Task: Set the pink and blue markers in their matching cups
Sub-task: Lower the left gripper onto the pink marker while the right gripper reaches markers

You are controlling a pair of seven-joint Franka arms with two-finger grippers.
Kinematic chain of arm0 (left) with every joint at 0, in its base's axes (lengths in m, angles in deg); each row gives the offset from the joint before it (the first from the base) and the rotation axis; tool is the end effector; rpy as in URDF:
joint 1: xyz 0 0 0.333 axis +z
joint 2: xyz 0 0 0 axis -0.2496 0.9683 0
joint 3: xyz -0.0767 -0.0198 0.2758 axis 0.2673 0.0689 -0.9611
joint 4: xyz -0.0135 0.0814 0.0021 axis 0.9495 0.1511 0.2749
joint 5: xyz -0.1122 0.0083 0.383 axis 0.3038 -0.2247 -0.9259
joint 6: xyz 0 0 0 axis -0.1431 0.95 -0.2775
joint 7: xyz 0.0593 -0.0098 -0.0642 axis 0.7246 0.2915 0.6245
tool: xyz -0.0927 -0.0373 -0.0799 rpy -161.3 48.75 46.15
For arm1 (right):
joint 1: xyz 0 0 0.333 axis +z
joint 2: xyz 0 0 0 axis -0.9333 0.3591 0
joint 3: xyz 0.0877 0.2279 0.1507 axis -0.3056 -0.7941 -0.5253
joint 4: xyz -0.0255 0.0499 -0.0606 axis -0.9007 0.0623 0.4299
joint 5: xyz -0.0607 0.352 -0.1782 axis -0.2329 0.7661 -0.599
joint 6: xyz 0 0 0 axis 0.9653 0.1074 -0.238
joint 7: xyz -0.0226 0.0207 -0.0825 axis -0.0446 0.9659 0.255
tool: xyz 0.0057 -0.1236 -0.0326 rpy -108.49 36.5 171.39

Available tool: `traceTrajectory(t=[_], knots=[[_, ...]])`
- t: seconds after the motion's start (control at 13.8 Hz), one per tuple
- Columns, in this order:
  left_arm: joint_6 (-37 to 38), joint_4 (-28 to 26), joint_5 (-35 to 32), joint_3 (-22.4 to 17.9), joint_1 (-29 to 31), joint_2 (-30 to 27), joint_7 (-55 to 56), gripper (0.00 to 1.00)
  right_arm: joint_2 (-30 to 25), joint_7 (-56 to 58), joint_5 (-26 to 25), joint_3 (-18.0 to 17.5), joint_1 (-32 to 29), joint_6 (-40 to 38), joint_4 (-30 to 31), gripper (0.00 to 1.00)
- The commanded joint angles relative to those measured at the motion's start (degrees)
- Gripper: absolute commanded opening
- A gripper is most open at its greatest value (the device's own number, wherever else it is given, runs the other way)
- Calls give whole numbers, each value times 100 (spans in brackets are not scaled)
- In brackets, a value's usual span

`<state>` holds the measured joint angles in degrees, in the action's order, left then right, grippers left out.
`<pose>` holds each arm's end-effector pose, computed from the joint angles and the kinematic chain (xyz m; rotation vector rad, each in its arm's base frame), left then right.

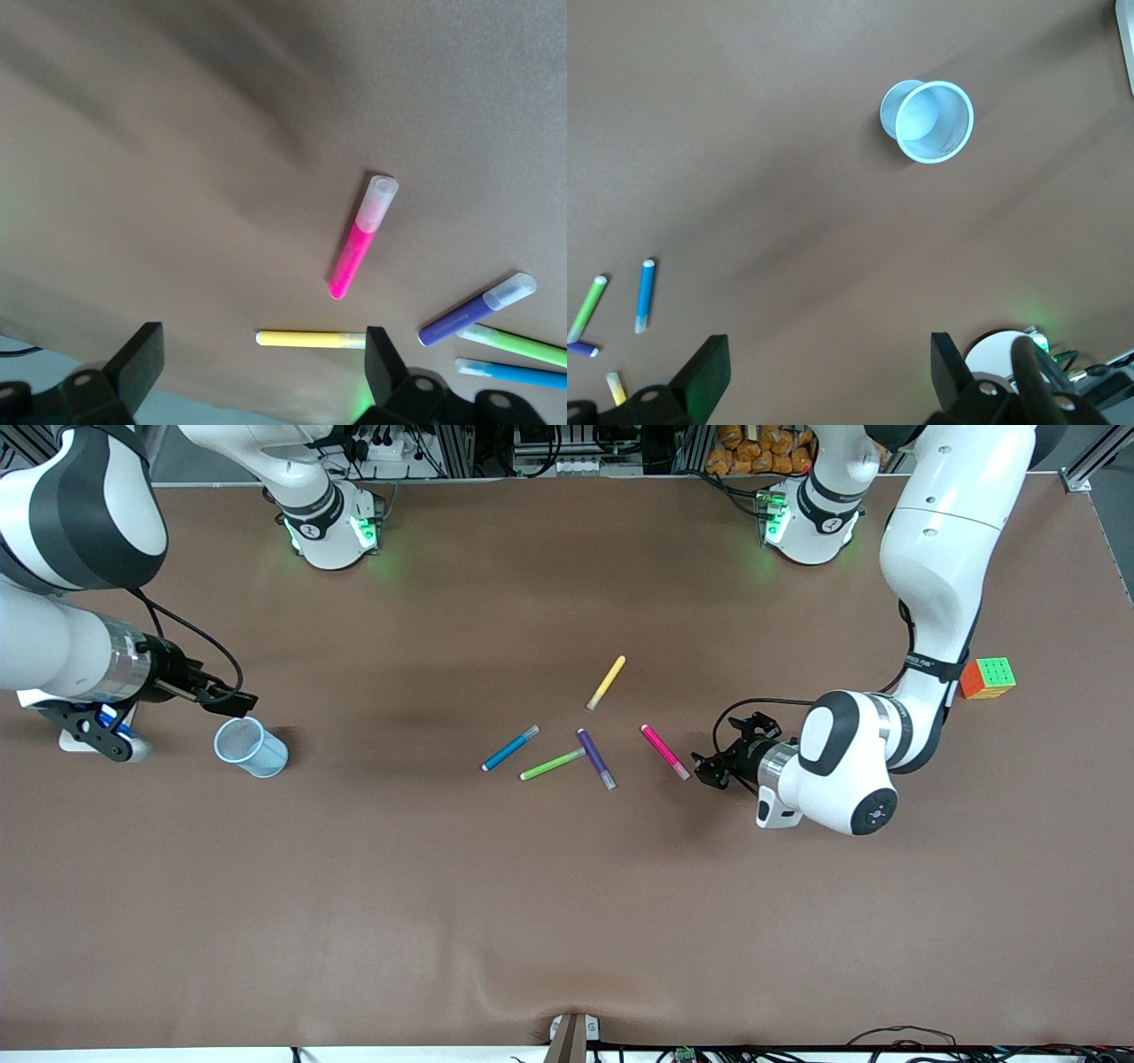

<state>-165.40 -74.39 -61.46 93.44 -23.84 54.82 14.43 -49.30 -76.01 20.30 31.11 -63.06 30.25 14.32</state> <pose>0.5741 -0.2295 0.1765 2.6318 1.0756 -1.0364 0.5692 0.0637 0.4661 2.9487 -0.8814 -0.4756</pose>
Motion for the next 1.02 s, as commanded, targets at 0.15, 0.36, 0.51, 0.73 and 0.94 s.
traceTrajectory(t=[0.15, 0.36, 0.51, 0.73, 0.94], knots=[[-236, 126, 96, -65, -187, 146, 144, 100, -5, -781, 94, 20, 464, 99, 179, 100], [-430, 126, 105, -56, -265, 225, 223, 100, -5, -1484, 102, 20, 658, 363, 363, 100], [-614, 126, 114, -56, -292, 304, 320, 100, -22, -1627, 312, 20, 676, 416, 451, 100], [-895, 126, 263, -47, -397, 418, 346, 100, -93, -1950, 647, 20, 702, 775, 759, 100], [-896, 126, 527, -65, -344, 427, 382, 100, -84, -3021, 682, 20, 1263, 1241, 934, 100]])
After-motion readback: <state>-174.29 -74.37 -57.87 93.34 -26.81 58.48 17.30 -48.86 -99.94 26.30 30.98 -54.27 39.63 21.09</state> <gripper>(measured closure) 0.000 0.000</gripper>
